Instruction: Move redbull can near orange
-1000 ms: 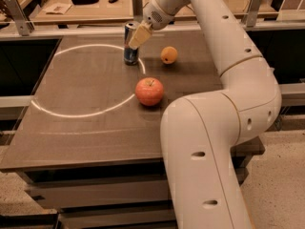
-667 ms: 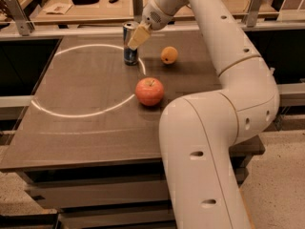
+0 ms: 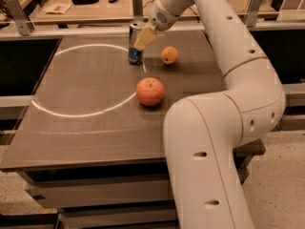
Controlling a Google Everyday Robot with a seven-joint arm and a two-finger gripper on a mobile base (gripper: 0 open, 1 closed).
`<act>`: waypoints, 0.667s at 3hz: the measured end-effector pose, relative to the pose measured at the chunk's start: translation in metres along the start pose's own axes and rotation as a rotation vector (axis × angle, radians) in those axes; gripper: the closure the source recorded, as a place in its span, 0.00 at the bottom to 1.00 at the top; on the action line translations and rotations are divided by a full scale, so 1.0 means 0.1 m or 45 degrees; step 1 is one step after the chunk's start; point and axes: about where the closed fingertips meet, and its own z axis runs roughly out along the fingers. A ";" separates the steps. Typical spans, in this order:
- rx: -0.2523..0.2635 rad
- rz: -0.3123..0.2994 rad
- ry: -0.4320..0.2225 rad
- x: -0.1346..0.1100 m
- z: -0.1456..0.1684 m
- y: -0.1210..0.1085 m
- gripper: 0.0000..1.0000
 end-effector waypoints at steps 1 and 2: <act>0.028 0.019 0.049 0.23 -0.12 -0.08 1.00; 0.029 0.019 0.049 0.23 -0.12 -0.08 1.00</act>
Offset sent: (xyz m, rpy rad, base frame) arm 0.0117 -0.1345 0.0244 -0.1861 -0.0217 -0.1102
